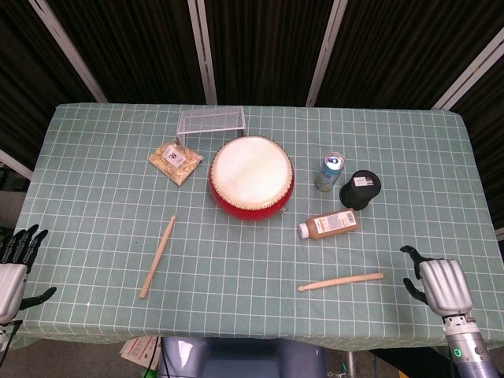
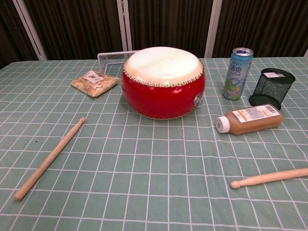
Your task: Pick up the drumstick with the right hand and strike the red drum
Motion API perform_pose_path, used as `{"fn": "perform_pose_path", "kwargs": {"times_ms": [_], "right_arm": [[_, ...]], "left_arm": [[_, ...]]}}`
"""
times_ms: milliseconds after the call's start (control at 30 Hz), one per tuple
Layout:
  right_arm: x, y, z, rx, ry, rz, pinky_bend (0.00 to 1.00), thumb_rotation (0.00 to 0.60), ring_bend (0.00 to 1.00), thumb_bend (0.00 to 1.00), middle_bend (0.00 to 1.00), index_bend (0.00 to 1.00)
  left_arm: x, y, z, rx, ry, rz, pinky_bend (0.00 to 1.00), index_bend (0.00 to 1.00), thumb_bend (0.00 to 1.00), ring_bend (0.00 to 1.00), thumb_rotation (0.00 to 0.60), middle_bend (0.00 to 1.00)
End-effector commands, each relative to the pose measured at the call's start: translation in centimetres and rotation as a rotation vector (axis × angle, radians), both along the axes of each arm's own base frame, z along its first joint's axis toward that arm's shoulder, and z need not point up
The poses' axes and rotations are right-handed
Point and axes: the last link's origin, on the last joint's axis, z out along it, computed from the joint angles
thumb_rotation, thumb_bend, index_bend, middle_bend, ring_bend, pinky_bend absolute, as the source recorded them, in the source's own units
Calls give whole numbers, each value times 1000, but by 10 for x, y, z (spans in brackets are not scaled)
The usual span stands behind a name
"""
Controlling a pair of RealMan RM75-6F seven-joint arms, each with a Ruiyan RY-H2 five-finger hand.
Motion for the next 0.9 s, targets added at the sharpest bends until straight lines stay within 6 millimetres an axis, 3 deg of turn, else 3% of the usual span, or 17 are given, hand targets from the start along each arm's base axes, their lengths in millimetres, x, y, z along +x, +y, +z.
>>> {"fn": "perform_pose_path", "kwargs": {"times_ms": [33, 400, 900], "right_arm": [[7, -6, -16, 44, 41, 28, 920, 600, 1000, 310, 942, 416], [14, -9, -67, 111, 138, 55, 928, 600, 1000, 310, 958, 446], [5, -15, -98, 89, 135, -7, 928, 600, 1000, 310, 958, 462]], "left_arm": [[0, 0, 0, 1, -2, 2, 0, 0, 0, 0, 600, 0], [-1, 1, 0, -9, -9, 11, 0, 0, 0, 0, 600, 0], [-1, 1, 0, -13, -13, 18, 0, 0, 0, 0, 600, 0]]}}
